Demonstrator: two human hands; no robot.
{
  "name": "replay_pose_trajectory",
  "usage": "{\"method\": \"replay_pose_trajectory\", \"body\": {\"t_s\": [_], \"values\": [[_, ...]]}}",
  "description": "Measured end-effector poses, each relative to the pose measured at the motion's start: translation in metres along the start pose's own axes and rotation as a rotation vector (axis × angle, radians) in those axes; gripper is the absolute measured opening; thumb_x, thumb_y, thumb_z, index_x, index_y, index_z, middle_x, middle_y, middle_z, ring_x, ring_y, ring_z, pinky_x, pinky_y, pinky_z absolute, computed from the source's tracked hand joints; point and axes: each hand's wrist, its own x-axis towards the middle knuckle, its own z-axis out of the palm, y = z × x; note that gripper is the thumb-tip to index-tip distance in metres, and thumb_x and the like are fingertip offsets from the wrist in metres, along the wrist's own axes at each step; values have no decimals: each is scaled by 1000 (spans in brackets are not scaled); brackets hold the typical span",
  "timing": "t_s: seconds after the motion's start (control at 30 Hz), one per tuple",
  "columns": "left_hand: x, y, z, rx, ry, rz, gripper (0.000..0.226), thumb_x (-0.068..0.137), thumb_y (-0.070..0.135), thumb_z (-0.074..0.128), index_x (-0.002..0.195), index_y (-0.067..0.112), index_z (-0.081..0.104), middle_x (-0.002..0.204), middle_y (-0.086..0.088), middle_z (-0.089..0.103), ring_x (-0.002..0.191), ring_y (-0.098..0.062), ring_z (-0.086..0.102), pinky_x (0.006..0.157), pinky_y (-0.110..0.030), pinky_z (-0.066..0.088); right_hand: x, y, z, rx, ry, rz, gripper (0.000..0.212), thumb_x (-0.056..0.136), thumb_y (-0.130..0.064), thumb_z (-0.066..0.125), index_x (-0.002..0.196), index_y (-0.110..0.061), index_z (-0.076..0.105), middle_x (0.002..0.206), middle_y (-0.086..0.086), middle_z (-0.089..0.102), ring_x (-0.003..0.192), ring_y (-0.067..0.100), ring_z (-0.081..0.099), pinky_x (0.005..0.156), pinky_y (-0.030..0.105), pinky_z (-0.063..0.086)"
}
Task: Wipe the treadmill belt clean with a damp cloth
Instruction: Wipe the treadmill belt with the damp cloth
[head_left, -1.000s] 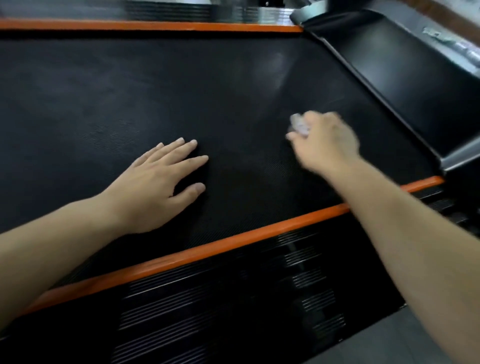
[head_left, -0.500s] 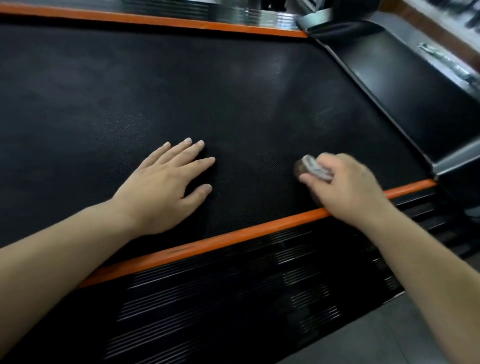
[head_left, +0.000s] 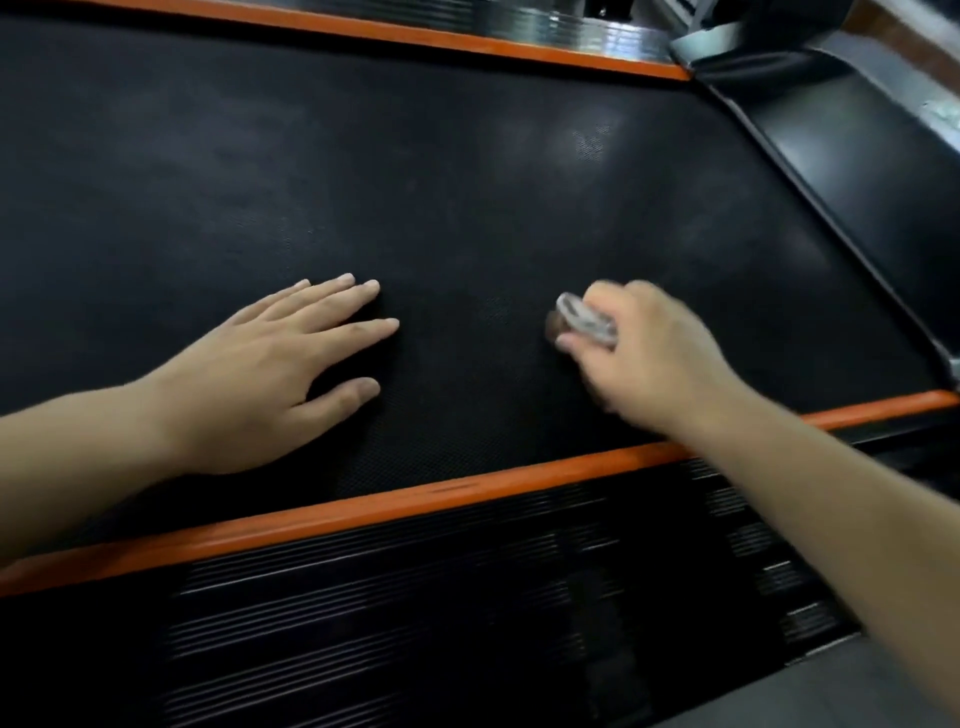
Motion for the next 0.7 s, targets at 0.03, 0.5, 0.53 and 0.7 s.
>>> {"method": "replay_pose_trajectory", "body": {"t_s": [0.03,0.5,0.53,0.7], "values": [[-6,-4,-1,-7,-1,-12,72,93,73,17,156,41,30,168,14,9,153,2,-5,122,-20,-7,15,6,1,-9,38,39,25,91,-44,64,87,-26,47,87,4,46,79,28,51,68,34,36],[-54,-31,-16,-36,12,-115,78,86,75,21,154,40,36,166,17,16,150,5,-2,118,-17,-6,60,-44,18,53,159,40,28,93,-43,62,98,-16,59,95,11,50,93,40,59,70,37,40],[-60,-33,-16,-30,11,-119,77,86,75,21,154,40,34,166,17,15,150,6,-3,118,-16,-7,63,-49,20,58,173,99,28,93,-41,62,101,-15,59,98,13,51,95,41,58,72,38,41],[-68,-44,-16,7,-27,-72,74,90,73,18,157,42,24,168,14,5,151,4,-10,121,-19,-10,-1,-124,34,221,-114,-438,22,87,-48,59,88,-26,56,90,-2,47,83,22,53,72,33,44]]}}
